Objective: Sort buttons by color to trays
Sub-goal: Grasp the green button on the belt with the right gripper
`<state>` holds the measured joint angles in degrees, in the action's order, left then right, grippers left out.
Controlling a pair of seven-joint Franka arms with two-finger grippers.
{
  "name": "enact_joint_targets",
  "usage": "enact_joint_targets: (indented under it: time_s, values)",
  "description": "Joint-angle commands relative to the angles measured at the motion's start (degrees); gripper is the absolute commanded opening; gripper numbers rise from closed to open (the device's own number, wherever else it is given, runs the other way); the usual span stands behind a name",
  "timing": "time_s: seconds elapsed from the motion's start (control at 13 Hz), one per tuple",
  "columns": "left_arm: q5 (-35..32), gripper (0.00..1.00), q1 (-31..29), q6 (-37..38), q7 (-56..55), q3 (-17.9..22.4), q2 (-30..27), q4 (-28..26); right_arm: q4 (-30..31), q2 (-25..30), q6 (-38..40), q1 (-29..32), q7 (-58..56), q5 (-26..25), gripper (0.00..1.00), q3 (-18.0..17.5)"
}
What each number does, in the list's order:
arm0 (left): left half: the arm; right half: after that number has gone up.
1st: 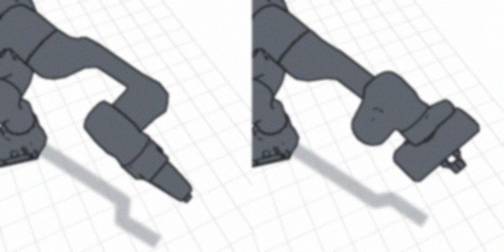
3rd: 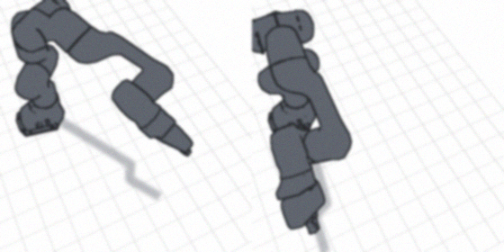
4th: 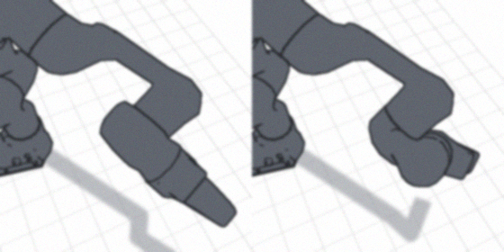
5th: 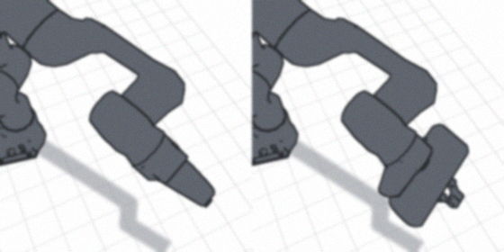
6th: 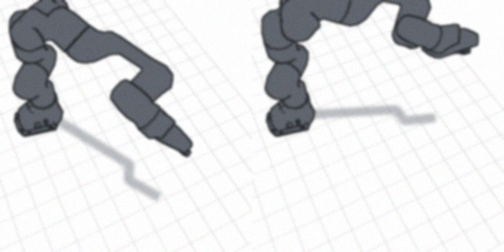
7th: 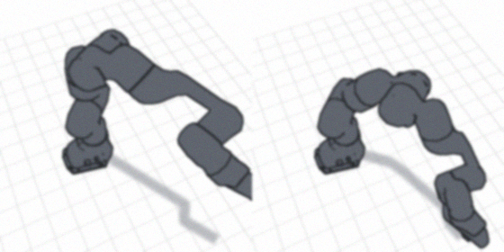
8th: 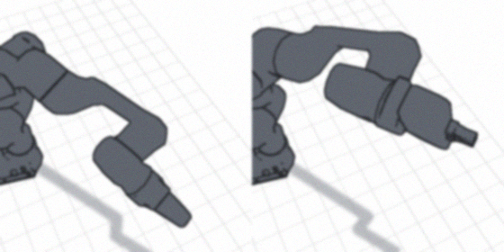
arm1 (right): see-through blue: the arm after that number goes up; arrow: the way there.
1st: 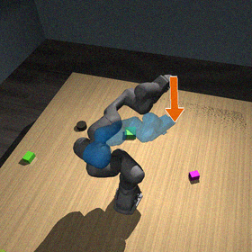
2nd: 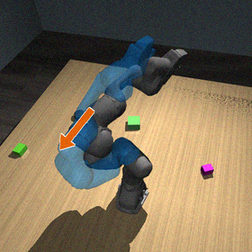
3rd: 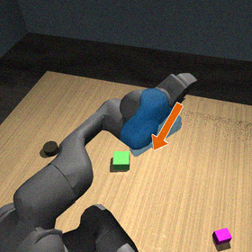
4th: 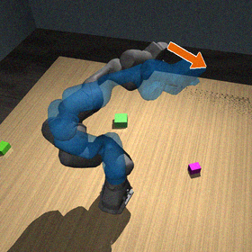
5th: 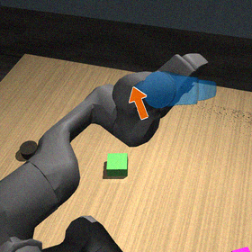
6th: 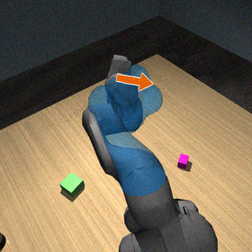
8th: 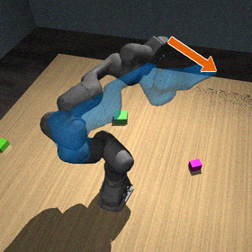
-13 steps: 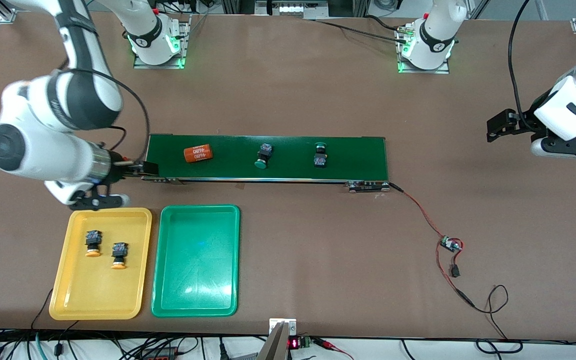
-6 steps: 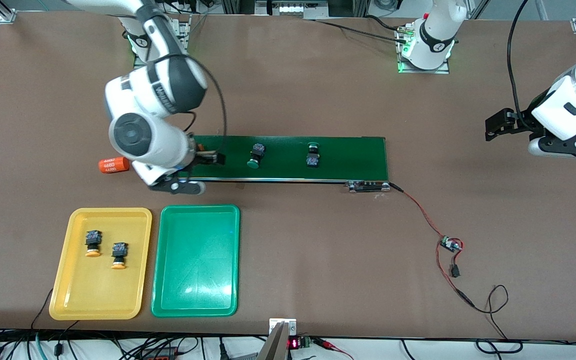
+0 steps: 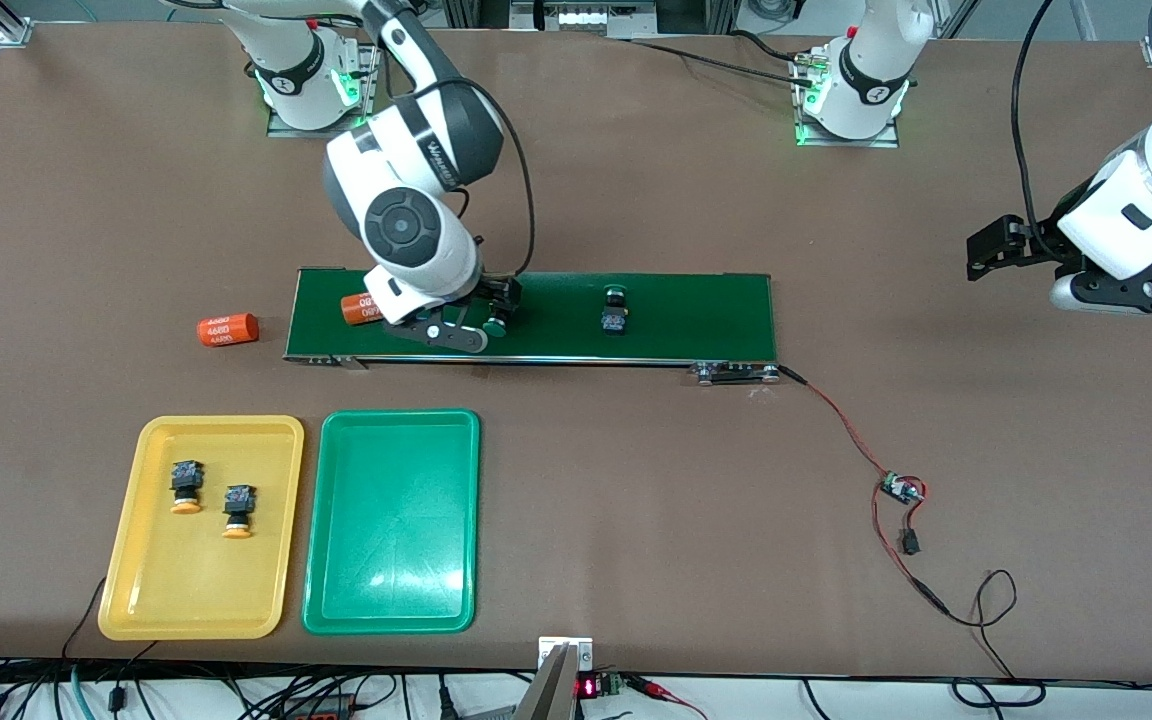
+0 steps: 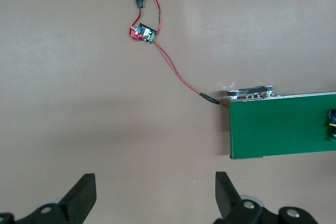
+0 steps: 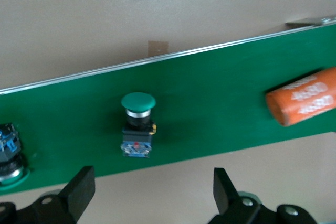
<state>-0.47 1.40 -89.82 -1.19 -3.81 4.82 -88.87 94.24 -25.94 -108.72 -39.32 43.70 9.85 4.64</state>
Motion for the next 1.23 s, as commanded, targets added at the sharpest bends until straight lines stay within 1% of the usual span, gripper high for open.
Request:
enact_joint_targets:
  time_s: [0.0,0.15,0.23,0.31,0.38,0.54,0.69,0.77,0.92,1.0,1.08,1.15]
  values:
    - [-1.2,1.0,-0.2,1.4,0.1,-0.5,0.4,1.5,7.6,0.8,-9.6,-1.5,1.9,-0.1,1.0,0.6]
    - [-1.2,1.0,-0.2,1.5,0.2,-0.6,0.4,1.5,11.1,0.1,-14.6,-1.4,1.8,-0.2,1.0,0.6]
    - [-1.2,1.0,-0.2,1.5,0.0,-0.7,0.3,1.5,11.5,-0.7,-15.9,-1.3,1.8,-0.2,1.0,0.7]
    - [-1.2,1.0,-0.2,1.5,0.0,-0.6,0.3,1.5,11.3,-1.6,-16.4,-0.9,1.8,-0.1,0.94,0.7]
    - [-1.2,1.0,-0.2,1.5,0.4,-0.4,0.3,1.5,11.3,-2.0,-16.8,-0.8,1.8,-0.2,0.76,0.7]
    - [-1.2,1.0,-0.3,1.5,0.7,-0.1,0.3,1.5,11.1,-1.9,-16.2,-0.8,2.1,0.1,0.3,0.7]
    - [-1.2,1.0,-0.3,1.5,0.4,-0.2,0.3,1.5,10.4,-1.8,-16.0,-0.4,1.7,-0.1,0.02,1.0]
    - [-1.2,1.0,-0.3,1.5,0.4,-0.2,0.3,1.5,10.2,-1.8,-15.9,-0.5,1.8,0.1,0.0,1.1]
    - [-1.2,1.0,-0.3,2.5,0.2,-0.5,0.3,1.5,9.3,-1.7,-15.8,-0.5,4.5,-0.1,0.0,1.2]
    - [-1.2,1.0,-0.2,3.0,0.0,-0.6,0.3,1.5,7.2,-1.5,-14.9,-0.5,5.8,-0.4,0.0,1.6]
    - [-1.2,1.0,-0.2,3.1,0.0,-0.7,0.2,1.6,4.1,-1.4,-12.9,-0.7,6.1,-0.9,0.0,3.5]
    - [-1.2,1.0,0.0,3.1,0.0,-0.7,0.2,1.6,-0.2,-1.7,-9.8,-0.5,6.0,-1.4,0.0,5.8]
